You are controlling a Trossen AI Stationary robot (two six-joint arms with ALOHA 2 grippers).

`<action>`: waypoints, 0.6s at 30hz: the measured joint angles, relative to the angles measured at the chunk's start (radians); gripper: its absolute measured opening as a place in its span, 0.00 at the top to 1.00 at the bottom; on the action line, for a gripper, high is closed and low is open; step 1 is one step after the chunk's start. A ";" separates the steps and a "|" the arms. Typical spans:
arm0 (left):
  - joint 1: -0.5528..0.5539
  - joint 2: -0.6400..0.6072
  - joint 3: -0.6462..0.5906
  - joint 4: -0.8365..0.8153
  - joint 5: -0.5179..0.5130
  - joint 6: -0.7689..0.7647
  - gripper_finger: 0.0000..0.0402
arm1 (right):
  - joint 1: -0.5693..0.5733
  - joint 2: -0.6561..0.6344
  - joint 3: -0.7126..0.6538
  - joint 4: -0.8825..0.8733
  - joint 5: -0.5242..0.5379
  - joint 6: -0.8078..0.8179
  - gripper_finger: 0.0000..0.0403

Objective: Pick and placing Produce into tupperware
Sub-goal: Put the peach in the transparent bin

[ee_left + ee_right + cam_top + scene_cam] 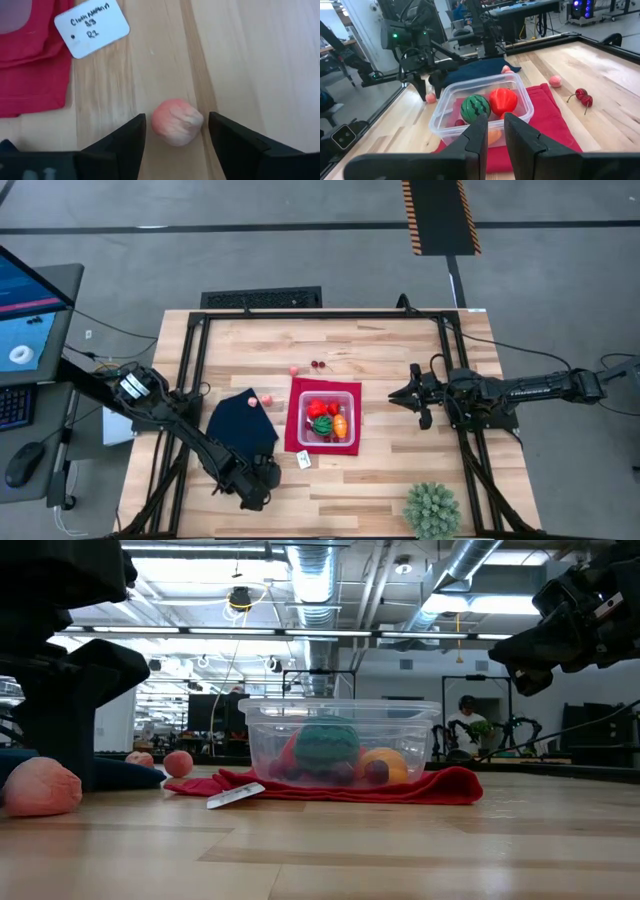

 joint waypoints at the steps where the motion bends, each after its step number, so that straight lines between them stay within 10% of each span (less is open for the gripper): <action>1: 0.000 0.000 0.000 0.003 -0.002 0.000 0.49 | 0.000 0.000 0.000 0.000 0.000 0.000 0.78; 18: 0.003 0.000 0.000 0.015 -0.007 -0.015 0.65 | 0.000 0.000 0.000 0.001 0.000 0.000 0.78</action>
